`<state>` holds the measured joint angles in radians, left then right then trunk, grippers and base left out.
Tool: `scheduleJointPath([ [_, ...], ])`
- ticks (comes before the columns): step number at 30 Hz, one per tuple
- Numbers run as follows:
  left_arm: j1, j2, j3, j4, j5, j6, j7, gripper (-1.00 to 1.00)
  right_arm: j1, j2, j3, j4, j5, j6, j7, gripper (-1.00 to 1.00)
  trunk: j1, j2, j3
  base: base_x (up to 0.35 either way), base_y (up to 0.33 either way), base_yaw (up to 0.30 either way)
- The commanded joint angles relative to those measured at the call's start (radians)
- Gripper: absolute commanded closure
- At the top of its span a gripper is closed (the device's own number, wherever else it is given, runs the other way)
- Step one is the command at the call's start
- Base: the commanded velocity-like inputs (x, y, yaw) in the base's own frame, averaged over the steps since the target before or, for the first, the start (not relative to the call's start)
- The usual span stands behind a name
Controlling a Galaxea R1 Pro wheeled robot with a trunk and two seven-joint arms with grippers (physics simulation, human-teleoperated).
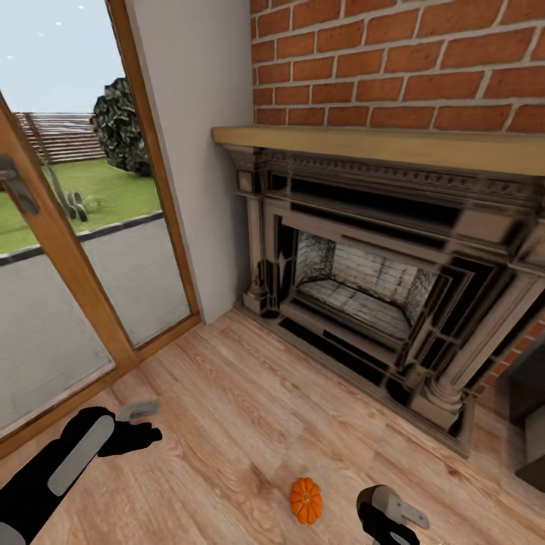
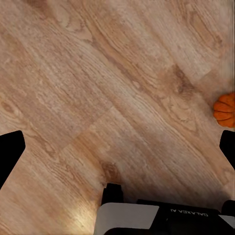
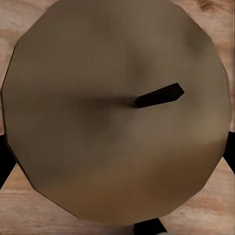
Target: Place each of the two pumpkins and all three candles from the living room inside a cabinet in the living room (use any cabinet), then make sure every cabinet is closed, and position the cauldron so it is next to a table in the living room.
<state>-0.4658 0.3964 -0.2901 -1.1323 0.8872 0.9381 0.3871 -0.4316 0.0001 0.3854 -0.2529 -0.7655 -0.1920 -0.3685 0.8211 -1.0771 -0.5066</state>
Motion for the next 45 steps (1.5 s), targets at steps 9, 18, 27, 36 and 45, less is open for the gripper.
scheduleJointPath([
  [9, -0.001, -0.002, -0.003, -0.001, 0.01, 0.001, 0.011, -1.0, -0.001, 0.0, 0.009, 0.001, -0.009, -0.007, -0.004, 1.0, 0.0, -0.001, 0.01, 0.0, 0.0, -0.224],
  [18, -0.001, -0.002, -0.004, -0.001, 0.01, 0.001, 0.012, -1.0, -0.001, 0.0, 0.008, 0.001, -0.011, -0.007, -0.004, 1.0, 0.0, -0.001, 0.021, 0.0, 0.0, -0.224],
  [27, -0.001, -0.002, -0.004, -0.001, 0.01, 0.001, 0.011, -1.0, -0.001, 0.0, 0.007, 0.004, -0.011, -0.007, -0.004, 1.0, 0.0, -0.001, 0.029, 0.0, 0.0, -0.247],
  [36, -0.001, -0.002, -0.005, -0.001, 0.01, 0.001, 0.012, -1.0, -0.001, 0.0, 0.007, 0.005, -0.011, -0.008, -0.004, 1.0, 0.0, -0.001, 0.035, 0.0, 0.0, -0.265],
  [45, -0.001, -0.003, -0.04, -0.001, 0.009, 0.001, 0.016, -1.0, -0.001, 0.0, 0.008, 0.006, -0.011, -0.008, -0.004, 1.0, 0.0, -0.001, 0.04, 0.0, -0.011, -0.268],
])
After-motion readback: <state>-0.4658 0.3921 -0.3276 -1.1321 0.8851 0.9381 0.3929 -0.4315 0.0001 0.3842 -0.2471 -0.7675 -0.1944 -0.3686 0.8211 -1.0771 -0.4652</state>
